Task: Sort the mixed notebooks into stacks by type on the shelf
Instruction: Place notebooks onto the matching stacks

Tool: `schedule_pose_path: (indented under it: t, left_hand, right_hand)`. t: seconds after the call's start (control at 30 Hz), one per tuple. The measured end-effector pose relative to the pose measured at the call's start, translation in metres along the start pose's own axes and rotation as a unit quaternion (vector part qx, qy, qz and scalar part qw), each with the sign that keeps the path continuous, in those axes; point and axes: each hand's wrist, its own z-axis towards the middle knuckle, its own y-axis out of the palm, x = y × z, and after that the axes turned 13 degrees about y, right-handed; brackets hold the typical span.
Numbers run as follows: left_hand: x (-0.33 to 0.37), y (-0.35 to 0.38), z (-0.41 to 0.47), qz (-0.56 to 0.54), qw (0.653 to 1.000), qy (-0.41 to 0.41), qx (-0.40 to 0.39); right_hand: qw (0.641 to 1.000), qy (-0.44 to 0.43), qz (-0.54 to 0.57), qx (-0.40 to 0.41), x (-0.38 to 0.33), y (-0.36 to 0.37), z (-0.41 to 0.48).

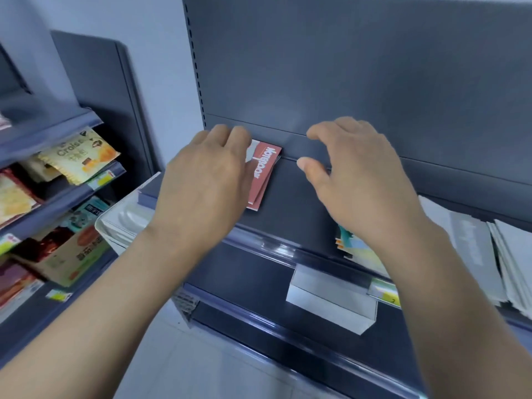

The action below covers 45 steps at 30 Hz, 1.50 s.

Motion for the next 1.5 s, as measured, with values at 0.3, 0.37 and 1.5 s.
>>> schedule_pose_path:
  t: [0.3, 0.37, 1.5]
  left_hand:
    - [-0.051, 0.027, -0.001, 0.000, 0.998, -0.052, -0.022]
    - [-0.062, 0.039, 0.006, -0.001, 0.996, -0.078, -0.041]
    - [-0.222, 0.227, 0.030, -0.194, 0.873, -0.303, -0.330]
  right_hand:
    - [0.999, -0.026, 0.019, -0.017, -0.031, 0.034, 0.044]
    - [0.999, -0.023, 0.020, -0.020, -0.031, 0.044, 0.059]
    - [0.970, 0.209, -0.018, -0.126, -0.068, 0.195, 0.161]
